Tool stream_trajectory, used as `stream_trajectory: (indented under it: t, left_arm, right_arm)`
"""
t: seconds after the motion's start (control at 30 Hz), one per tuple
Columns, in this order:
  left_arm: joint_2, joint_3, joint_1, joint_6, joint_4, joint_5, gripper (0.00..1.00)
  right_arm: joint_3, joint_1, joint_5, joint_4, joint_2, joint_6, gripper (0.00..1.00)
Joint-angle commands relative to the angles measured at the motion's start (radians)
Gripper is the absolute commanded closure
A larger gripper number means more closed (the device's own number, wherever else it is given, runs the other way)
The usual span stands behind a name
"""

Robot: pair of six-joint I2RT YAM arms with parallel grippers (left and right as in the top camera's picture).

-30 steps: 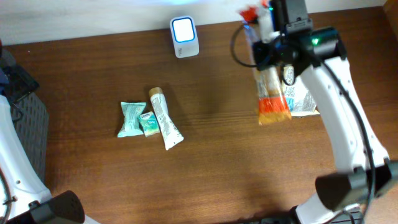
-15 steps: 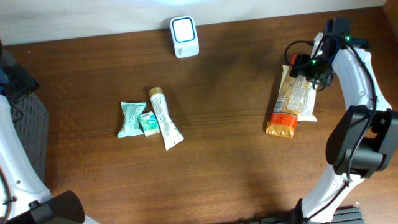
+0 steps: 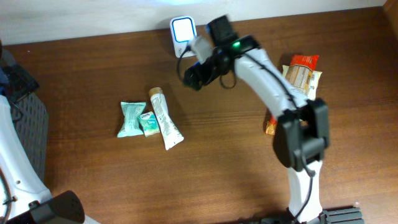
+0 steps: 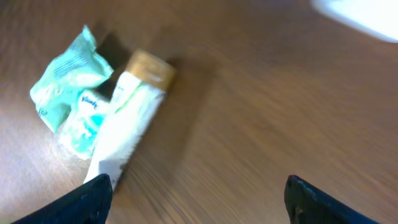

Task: Scan the item barcode
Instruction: 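Grasp the white tube with the right gripper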

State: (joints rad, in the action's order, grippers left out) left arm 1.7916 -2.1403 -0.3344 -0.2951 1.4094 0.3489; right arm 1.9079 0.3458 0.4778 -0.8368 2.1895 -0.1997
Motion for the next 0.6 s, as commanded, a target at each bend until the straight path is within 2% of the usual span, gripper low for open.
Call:
stream_trajectory:
  t: [0.0,0.03,0.13,0.27,0.33,0.4,0.47,0.5,0.57]
  left_arm:
    - [-0.004,-0.008,-0.002,-0.003,-0.002,0.007,0.01]
    - [-0.004,-0.008,-0.002,-0.003,-0.001,0.007,0.01]
    - [-0.004,-0.008,-0.003,-0.003,-0.002,0.007,0.01]
    - [-0.004,-0.008,-0.002,-0.003,-0.001,0.007,0.01]
    - [-0.004,-0.008,-0.002,-0.003,-0.001,0.007,0.01]
    - [-0.004,-0.008,-0.002,-0.003,-0.001,0.007,0.01]
    - [-0.004,-0.008,-0.002,-0.003,-0.002,0.007,0.01]
    - [-0.004,-0.008,-0.002,-0.003,-0.001,0.007,0.01]
    - [-0.004,-0.008,-0.003,-0.003,-0.002,0.007,0.01]
  right_arm:
    - [0.011,0.020,0.198,0.027,0.085,-0.032,0.13]
    - [0.011,0.032,0.251,0.031,0.116,-0.032,0.14]
    - [0.011,0.082,0.248,0.030,0.159,-0.032,0.14]
    - [0.010,0.132,0.245,0.015,0.196,-0.028,0.24]
    - [0.009,0.153,0.243,0.015,0.205,-0.028,0.25]
    - [0.009,0.177,0.176,0.014,0.215,-0.027,0.30]
    - [0.009,0.198,0.072,0.023,0.241,0.037,0.33]
    - [0.008,0.202,0.071,0.023,0.256,0.044,0.41]
    - [0.008,0.197,0.071,0.023,0.259,0.044,0.65]
